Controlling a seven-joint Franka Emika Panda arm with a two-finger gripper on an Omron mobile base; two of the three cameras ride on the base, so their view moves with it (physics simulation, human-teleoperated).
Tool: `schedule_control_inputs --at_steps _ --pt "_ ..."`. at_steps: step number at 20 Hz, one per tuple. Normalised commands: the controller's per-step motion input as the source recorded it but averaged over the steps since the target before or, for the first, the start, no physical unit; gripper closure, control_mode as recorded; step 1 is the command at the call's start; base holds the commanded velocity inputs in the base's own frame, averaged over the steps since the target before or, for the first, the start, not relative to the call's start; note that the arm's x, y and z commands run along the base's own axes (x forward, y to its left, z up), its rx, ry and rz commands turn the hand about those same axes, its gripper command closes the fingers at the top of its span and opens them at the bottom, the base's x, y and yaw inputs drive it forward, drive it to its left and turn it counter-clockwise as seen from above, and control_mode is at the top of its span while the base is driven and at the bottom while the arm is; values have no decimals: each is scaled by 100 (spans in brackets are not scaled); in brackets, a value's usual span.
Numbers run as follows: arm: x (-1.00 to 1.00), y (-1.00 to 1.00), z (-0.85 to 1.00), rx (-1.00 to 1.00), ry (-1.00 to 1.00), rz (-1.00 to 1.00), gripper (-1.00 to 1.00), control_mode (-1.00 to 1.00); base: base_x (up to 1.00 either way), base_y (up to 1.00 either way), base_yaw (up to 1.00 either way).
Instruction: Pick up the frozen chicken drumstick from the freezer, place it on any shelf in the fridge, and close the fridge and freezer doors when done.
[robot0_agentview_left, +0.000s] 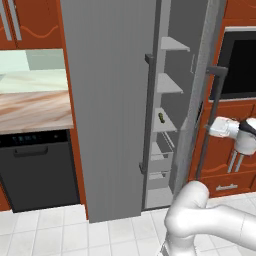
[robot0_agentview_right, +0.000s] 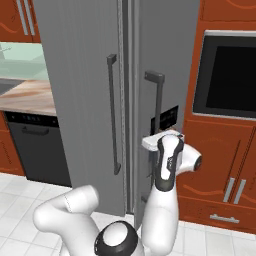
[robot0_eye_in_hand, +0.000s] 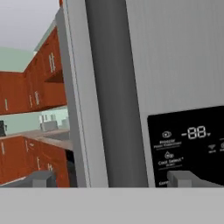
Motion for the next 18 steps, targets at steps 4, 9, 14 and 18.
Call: schedule_control_inputs --at_steps 4,9,14,18 --pt "35 51 0 0 0 -14 -100 -100 0 0 0" --pt "38 48 0 0 0 -15 -100 -100 0 0 0" --pt "46 41 0 0 0 -16 -100 -100 0 0 0" --pt "51 26 0 0 0 -15 -100 -100 0 0 0"
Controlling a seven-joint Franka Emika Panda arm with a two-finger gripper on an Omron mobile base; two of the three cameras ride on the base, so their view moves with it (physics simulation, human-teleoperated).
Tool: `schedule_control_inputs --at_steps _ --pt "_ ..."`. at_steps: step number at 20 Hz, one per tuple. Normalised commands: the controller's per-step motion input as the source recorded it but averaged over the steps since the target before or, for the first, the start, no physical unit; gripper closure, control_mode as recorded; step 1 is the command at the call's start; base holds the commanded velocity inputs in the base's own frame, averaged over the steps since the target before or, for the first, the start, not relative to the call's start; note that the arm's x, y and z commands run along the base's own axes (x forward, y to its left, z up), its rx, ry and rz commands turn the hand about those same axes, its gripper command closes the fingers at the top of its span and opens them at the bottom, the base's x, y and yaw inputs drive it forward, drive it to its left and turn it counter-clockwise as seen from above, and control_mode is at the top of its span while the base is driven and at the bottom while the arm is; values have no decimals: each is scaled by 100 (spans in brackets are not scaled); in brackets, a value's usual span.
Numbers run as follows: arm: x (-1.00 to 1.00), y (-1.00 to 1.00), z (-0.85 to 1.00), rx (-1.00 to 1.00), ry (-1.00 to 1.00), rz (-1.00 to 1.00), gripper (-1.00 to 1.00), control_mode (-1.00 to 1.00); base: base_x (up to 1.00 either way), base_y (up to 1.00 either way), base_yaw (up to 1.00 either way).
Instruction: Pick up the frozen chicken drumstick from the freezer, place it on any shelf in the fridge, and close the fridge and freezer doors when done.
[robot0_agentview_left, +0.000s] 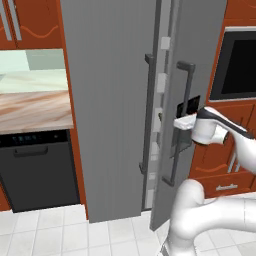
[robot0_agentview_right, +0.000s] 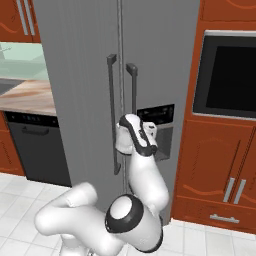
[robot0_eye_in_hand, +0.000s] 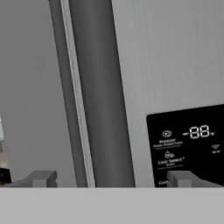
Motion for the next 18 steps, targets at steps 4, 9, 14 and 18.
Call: schedule_control_inputs --at_steps 4,9,14,18 --pt "57 23 0 0 0 -15 -100 -100 0 0 0" --pt "63 14 1 0 0 -13 -100 -100 0 0 0" --pt "63 12 1 3 0 -14 -100 -100 0 0 0" --pt "65 12 6 6 4 -14 -100 -100 0 0 0"
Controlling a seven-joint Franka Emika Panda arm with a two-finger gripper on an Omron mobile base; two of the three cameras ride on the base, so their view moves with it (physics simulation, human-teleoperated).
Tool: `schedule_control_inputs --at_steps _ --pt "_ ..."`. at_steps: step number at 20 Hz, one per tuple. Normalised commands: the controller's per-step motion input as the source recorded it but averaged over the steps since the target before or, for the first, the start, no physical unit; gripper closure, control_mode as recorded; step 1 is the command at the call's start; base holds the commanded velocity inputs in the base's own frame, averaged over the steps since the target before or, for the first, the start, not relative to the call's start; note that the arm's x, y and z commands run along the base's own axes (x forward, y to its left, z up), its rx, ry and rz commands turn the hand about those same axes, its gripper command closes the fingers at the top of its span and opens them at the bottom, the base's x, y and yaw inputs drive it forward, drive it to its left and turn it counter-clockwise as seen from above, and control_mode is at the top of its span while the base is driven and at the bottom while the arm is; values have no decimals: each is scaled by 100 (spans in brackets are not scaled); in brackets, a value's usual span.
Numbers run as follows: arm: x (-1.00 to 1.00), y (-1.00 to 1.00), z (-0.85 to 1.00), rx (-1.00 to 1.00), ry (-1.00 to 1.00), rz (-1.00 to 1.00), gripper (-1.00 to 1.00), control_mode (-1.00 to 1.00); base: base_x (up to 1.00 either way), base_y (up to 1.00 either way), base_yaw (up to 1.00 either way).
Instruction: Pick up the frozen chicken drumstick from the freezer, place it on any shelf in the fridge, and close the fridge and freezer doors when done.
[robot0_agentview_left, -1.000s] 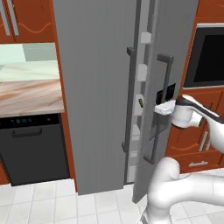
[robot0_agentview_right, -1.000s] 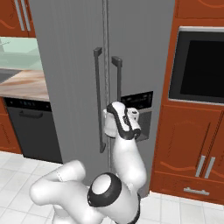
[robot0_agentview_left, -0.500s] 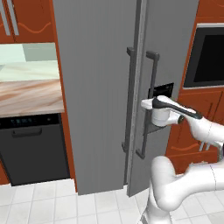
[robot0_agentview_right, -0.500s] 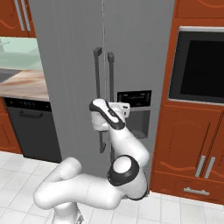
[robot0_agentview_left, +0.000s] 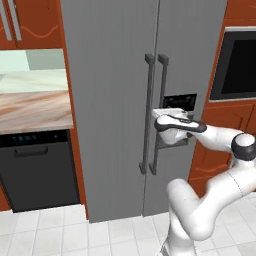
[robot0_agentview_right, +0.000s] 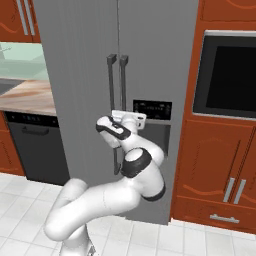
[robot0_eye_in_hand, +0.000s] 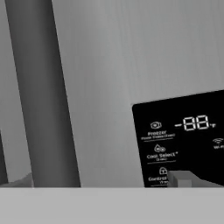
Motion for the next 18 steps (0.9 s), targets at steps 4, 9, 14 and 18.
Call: schedule_control_inputs --at_steps 4,9,14,18 --pt "73 1 25 10 19 -10 -100 -100 0 0 0" --pt "73 0 9 10 16 -9 -100 -100 0 0 0" --pt "34 0 0 0 5 -6 -100 -100 0 0 0" --pt "0 0 0 0 1 0 -100 -100 0 0 0"
